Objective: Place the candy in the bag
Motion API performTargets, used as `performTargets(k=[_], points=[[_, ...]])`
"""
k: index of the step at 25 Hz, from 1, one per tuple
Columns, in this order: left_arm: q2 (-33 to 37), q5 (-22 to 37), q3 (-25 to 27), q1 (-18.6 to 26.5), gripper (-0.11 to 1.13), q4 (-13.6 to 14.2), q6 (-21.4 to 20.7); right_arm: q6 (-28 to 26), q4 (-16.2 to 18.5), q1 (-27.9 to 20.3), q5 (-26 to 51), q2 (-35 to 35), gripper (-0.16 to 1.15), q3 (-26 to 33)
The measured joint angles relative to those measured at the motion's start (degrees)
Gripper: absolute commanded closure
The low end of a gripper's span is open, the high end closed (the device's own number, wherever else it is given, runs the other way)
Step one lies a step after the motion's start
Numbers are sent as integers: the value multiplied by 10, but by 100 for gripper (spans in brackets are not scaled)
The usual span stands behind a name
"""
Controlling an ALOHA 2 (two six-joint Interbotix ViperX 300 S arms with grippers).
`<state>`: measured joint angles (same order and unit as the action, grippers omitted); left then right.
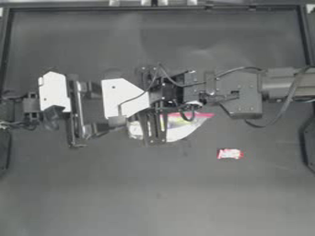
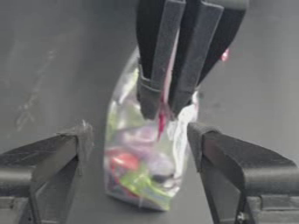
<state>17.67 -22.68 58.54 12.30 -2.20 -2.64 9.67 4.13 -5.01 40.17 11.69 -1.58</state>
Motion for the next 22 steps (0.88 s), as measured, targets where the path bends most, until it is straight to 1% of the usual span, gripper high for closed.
performTargets(k=[13, 15, 20, 22], points=[[-29, 1, -11, 1, 7, 1, -1, 0, 0, -1, -7, 1, 70, -4], [-29, 1, -11, 1, 11, 0, -1, 0, 0, 0, -7, 0, 70, -4], [-29, 1, -12, 1, 26, 1, -1, 0, 0, 0, -7, 0, 70, -4], [-29, 1, -13, 0, 29, 1, -1, 0, 0, 0, -7, 0, 70, -4]])
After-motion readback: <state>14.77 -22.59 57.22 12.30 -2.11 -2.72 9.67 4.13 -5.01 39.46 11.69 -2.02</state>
